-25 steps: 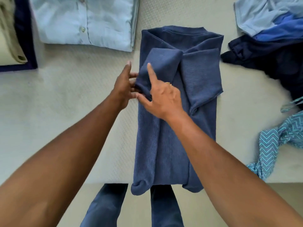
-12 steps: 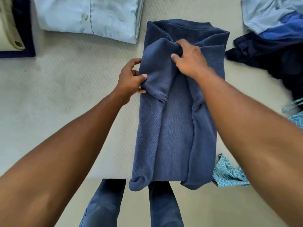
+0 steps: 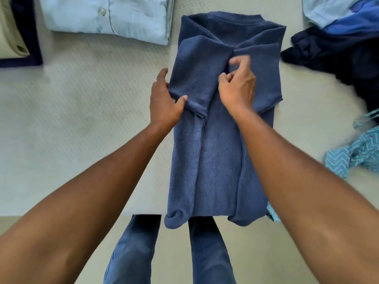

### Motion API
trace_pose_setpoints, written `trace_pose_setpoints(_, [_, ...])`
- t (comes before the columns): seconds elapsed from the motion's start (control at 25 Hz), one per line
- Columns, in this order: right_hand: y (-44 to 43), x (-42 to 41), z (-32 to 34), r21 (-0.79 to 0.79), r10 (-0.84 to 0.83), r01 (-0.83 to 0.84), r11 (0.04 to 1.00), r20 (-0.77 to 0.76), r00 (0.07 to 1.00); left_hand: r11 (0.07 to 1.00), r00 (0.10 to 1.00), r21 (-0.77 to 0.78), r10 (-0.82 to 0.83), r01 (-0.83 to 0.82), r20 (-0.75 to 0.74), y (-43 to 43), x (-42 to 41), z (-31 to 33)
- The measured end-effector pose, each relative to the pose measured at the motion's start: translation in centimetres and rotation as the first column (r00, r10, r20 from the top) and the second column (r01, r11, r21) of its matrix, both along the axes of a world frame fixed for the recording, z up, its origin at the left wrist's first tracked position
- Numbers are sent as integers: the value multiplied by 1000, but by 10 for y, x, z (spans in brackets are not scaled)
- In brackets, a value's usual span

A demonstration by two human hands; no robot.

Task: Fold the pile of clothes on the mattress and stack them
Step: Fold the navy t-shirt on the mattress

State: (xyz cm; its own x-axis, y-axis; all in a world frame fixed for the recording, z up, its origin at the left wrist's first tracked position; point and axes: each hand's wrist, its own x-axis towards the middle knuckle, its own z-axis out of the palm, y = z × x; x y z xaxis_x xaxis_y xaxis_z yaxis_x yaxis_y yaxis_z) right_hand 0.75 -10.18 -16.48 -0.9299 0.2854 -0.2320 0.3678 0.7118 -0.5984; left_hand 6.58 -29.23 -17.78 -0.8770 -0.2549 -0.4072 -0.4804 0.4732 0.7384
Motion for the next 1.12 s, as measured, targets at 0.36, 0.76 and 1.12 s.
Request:
trace_pose_setpoints(0.36, [-21, 240, -12, -255, 126, 14, 967, 523, 843, 966, 821, 259, -142, -7, 553, -3, 175, 8])
trace_pose_setpoints(0.76, [-23, 381, 8, -405, 174, 161, 900, 672, 720, 875, 649, 484, -381, 22, 658, -22, 283, 20])
trace_pose_setpoints(1.12, [-19, 410, 15, -363, 20, 198, 911, 516, 856, 811, 576, 542, -556, 220, 599, -25, 330, 27])
